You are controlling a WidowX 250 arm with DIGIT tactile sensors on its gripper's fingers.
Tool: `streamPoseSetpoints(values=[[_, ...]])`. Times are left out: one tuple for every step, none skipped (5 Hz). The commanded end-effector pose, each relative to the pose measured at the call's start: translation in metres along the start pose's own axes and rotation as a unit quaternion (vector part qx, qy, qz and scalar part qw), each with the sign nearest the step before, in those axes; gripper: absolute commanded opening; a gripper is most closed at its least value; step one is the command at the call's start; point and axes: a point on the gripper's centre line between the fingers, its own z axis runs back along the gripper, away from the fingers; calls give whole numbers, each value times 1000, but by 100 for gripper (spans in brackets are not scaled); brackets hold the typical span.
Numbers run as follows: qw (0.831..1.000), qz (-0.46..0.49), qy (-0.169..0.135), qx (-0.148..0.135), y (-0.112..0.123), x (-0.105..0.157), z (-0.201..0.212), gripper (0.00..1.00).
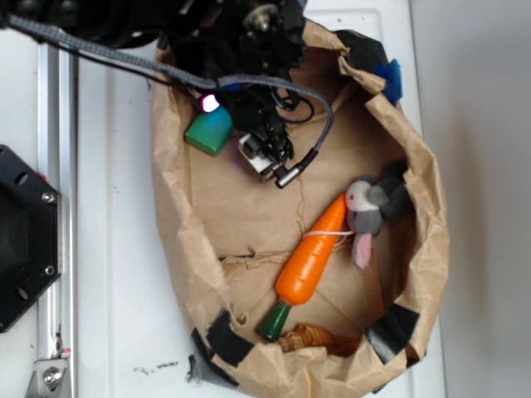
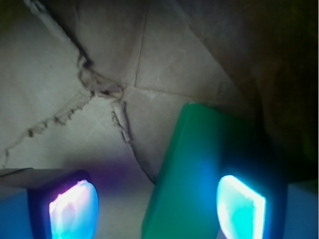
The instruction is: Grab the green block.
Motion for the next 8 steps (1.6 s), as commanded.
streamPoseSetpoints(values=[[997, 72, 9, 16, 20, 2, 12, 100], [994, 100, 27, 34, 21, 2, 10, 100], [989, 125, 48, 56, 23, 5, 2, 100], [988, 125, 61, 62, 22, 5, -7, 100], [990, 106, 62, 65, 20, 5, -14, 100], [994, 74, 46, 63, 15, 8, -14, 100], [995, 76, 37, 58, 15, 8, -13, 0], [995, 68, 35, 57, 14, 9, -12, 0]])
